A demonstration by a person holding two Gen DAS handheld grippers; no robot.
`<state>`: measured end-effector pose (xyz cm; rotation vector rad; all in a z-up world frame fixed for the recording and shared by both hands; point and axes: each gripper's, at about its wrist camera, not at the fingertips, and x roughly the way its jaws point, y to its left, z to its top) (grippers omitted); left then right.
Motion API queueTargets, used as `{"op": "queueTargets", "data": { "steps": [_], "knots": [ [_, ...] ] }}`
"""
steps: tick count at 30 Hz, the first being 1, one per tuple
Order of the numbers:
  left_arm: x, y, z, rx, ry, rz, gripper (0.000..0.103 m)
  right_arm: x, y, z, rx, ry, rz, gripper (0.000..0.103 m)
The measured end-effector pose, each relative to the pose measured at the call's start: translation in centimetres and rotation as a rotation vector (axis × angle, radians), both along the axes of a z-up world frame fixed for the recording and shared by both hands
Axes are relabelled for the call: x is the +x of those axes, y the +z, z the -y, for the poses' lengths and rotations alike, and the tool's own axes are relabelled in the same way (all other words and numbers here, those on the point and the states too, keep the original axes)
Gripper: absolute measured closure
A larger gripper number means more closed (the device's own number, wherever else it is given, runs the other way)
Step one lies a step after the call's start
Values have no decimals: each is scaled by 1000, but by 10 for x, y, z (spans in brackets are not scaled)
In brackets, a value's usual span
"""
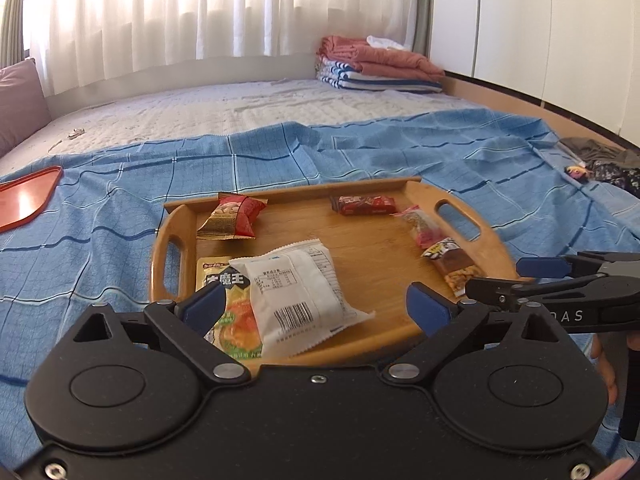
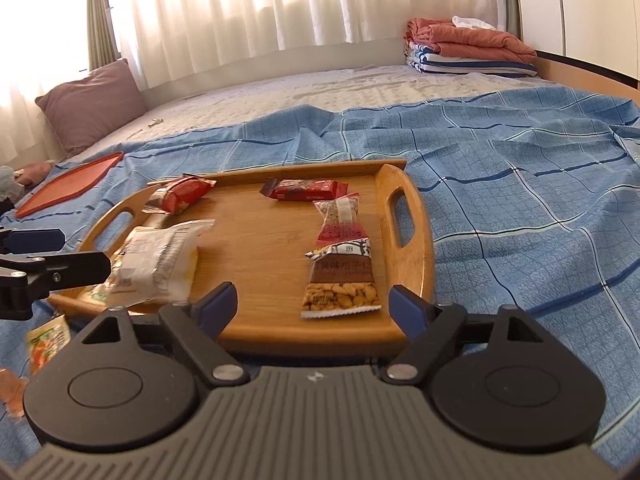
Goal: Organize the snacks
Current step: 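Open the left tool onto the tray while the right tool releases the peanut packet there, then withdraw both open tools from the tray back to the snack pile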
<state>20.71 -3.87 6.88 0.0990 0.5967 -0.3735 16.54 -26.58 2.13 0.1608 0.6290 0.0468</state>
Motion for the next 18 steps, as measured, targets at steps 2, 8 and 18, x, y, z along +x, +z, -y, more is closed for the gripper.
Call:
{"op": "queueTargets", "data": {
  "steps": [2,8,18],
  "knots": [
    [-15,4,-3,2,0,23,5,-10,4,-2,2,10,8,13],
    [-54,7,-15,4,24,50,5,-41,8,-13,0,49,29,11],
    [-100,-8,-39,-11,131,47,5,-80,-8,-43,-79,136,26,11]
  ]
}}
